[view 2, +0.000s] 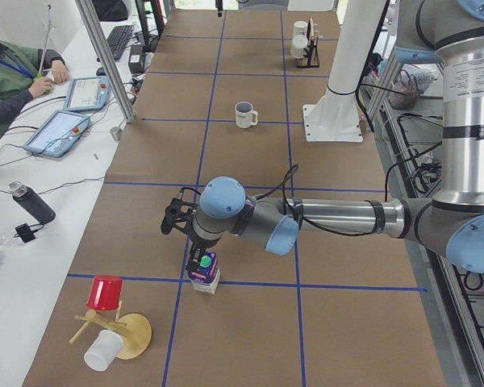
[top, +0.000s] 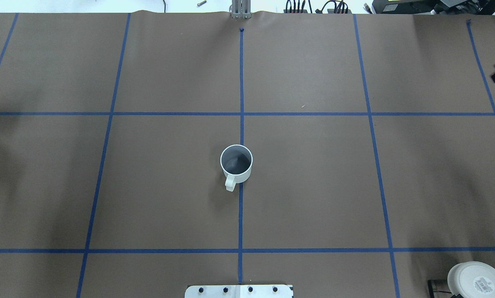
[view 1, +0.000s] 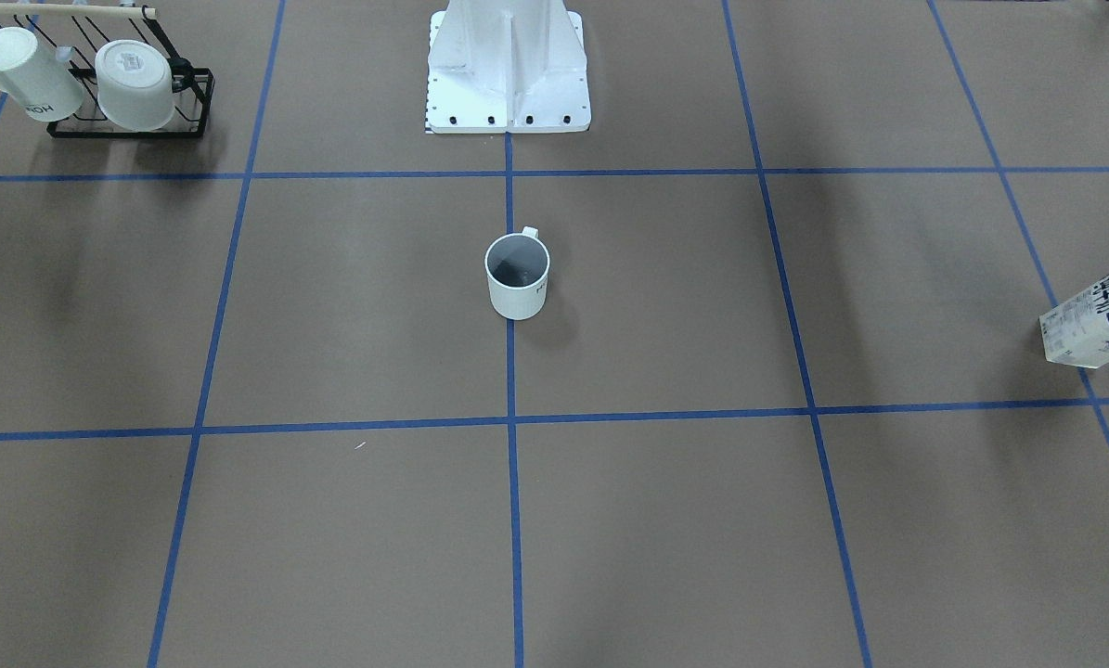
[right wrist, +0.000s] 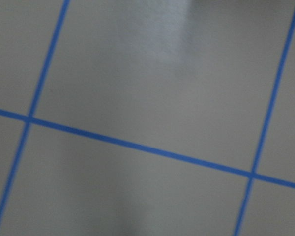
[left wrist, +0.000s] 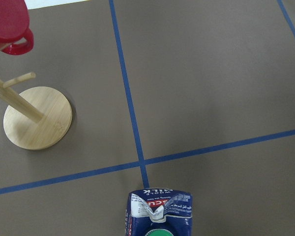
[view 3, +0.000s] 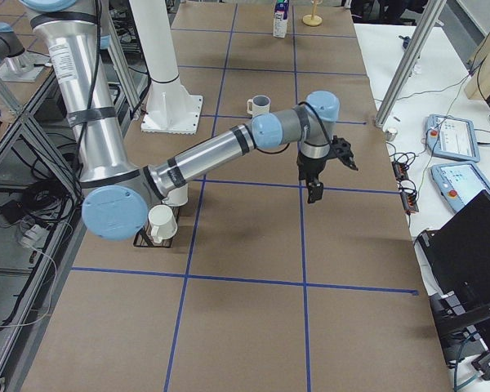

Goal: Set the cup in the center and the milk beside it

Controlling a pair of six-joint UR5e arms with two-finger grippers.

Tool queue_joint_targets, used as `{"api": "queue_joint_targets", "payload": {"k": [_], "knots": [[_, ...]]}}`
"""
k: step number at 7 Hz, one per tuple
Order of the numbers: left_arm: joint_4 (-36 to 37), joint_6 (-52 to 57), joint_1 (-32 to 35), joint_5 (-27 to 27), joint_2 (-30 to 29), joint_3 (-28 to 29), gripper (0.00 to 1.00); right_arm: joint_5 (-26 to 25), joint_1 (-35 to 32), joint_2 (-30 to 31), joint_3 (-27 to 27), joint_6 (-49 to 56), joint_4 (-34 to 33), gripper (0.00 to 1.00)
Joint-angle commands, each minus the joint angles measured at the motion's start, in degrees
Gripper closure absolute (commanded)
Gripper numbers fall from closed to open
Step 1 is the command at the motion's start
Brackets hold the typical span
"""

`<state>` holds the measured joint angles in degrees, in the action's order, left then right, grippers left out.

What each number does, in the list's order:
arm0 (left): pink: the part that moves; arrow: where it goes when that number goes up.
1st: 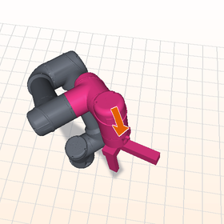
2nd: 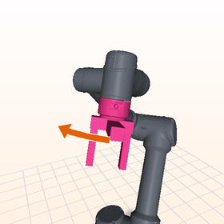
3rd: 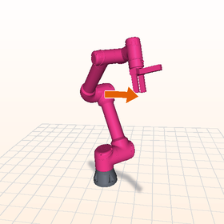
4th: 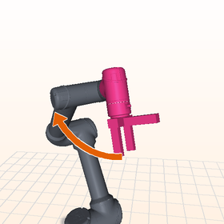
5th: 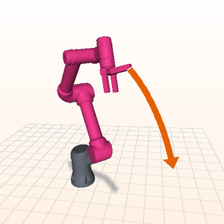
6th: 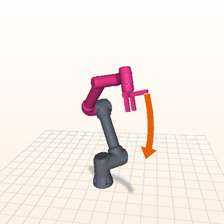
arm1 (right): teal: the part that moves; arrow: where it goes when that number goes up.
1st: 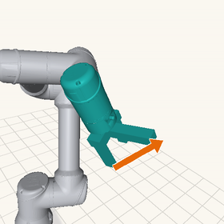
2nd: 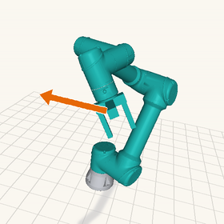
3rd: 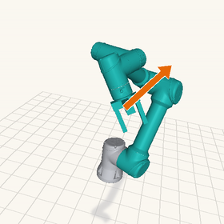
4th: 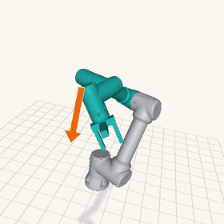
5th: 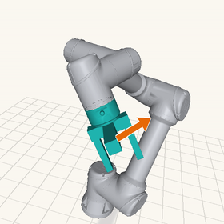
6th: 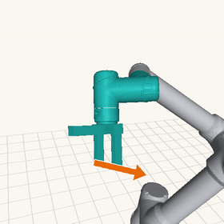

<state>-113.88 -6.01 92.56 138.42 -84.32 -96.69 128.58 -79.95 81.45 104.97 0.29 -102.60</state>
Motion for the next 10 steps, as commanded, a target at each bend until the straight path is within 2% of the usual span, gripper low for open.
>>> {"api": "queue_joint_targets", "payload": {"k": [1, 2, 3, 7, 10], "knots": [[-0.11, -1.37, -2.02, -0.61, 0.03, 0.36, 0.01, -0.34, -9.75, 12.99, 0.76, 18.11, 0.30, 0.00], [-0.11, -1.54, -3.60, -0.78, 0.03, 0.45, 0.01, -0.43, -10.31, 16.25, 0.59, 18.95, 0.30, 0.00], [-0.28, -1.63, -5.27, -3.31, 0.03, 1.14, 0.01, -1.39, -10.31, 16.89, 0.68, 18.88, 1.69, 0.00], [-6.51, -1.11, -9.14, -6.41, -1.02, 7.90, 0.01, -1.40, -10.31, 16.90, 0.24, 18.87, 2.67, 0.00], [-9.15, -1.11, -10.73, -6.50, -1.03, 9.93, 0.03, -1.40, -10.31, 16.99, 0.24, 18.79, 2.67, 0.00]]}}
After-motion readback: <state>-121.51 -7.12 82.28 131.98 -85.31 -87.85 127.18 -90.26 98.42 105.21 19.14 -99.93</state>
